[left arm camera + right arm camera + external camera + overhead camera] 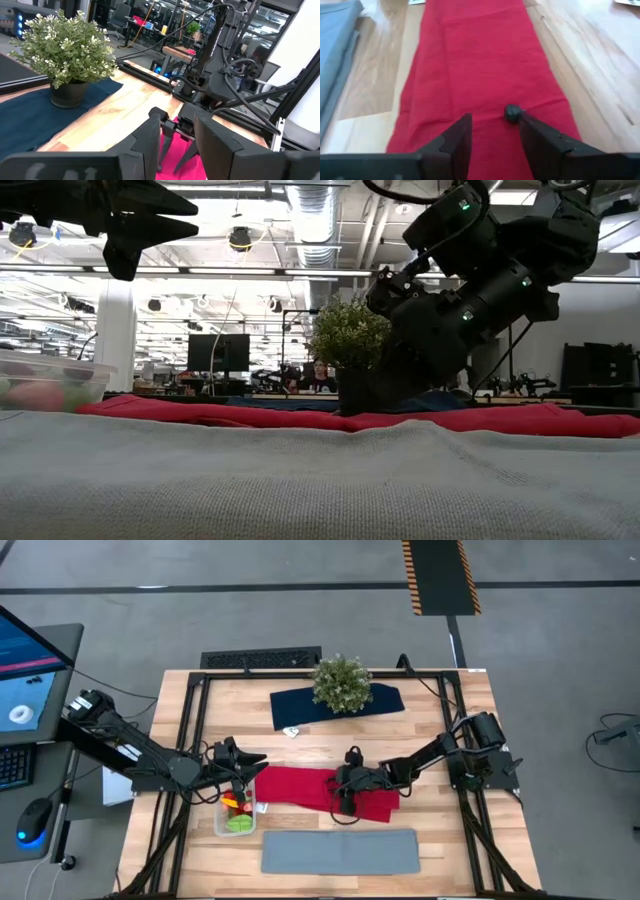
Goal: Pick and placing Produce into tupperware
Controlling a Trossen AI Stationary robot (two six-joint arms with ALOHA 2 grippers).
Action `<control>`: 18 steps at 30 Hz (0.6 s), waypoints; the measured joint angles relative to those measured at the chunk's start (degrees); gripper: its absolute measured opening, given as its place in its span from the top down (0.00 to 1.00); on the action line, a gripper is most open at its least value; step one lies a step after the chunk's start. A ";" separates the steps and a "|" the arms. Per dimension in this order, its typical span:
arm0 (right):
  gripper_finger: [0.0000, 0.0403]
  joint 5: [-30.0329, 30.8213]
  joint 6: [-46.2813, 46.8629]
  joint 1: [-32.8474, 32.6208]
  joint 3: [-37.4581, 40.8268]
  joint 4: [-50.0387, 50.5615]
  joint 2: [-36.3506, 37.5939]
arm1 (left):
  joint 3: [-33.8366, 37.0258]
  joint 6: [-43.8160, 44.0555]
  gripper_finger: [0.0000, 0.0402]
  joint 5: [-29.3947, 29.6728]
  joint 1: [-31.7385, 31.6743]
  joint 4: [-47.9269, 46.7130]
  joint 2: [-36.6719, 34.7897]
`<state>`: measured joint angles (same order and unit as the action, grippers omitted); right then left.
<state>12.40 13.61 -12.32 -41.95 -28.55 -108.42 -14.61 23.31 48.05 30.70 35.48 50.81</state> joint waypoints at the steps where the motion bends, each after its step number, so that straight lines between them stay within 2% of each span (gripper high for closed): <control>1: 0.55 0.05 0.02 0.17 0.00 0.01 0.00 | 0.00 0.00 0.73 0.01 0.00 0.00 0.00; 18: 0.65 -0.21 1.27 1.53 0.02 1.76 0.00 | 0.00 0.02 0.73 0.03 0.02 0.01 -0.02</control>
<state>12.20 14.88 -10.79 -41.93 -26.80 -108.42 -14.61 23.33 48.07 30.71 35.49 50.78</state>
